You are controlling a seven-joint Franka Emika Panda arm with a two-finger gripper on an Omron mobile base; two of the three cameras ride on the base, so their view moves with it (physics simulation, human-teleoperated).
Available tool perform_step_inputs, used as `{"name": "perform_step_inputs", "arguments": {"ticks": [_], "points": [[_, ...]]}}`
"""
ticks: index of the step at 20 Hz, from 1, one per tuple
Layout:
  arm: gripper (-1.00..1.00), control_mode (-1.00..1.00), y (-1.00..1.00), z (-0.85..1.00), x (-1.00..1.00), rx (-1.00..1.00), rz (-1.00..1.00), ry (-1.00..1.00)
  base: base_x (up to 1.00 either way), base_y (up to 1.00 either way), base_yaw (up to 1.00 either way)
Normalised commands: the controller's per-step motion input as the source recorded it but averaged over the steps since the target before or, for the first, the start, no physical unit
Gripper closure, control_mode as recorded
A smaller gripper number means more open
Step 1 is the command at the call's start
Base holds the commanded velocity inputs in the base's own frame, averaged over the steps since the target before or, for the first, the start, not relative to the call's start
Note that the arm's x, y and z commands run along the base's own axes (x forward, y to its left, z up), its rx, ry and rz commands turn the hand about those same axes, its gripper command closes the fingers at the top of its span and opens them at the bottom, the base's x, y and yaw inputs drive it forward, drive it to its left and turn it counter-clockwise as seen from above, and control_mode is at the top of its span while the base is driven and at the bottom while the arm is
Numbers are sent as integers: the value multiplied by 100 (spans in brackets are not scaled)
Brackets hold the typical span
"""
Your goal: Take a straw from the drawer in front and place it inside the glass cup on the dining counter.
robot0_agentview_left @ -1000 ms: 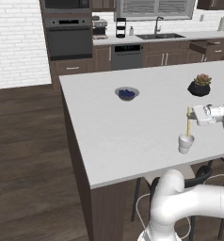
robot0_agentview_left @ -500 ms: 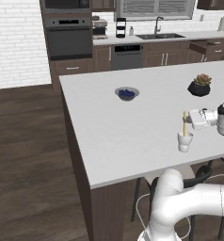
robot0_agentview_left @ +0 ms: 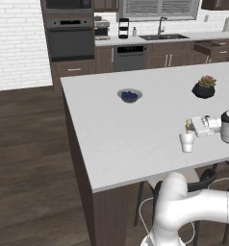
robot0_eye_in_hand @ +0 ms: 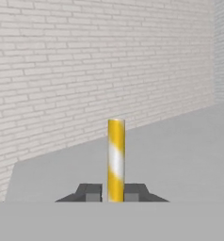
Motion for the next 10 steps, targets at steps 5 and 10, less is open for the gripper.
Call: {"name": "perform_step_inputs", "arguments": {"ticks": [5,10], "points": [[100,-100,21,-3,-29,0,0,0,0,0,0],[100,-100,13,0,-21,0,0,1,0,0,0]]}}
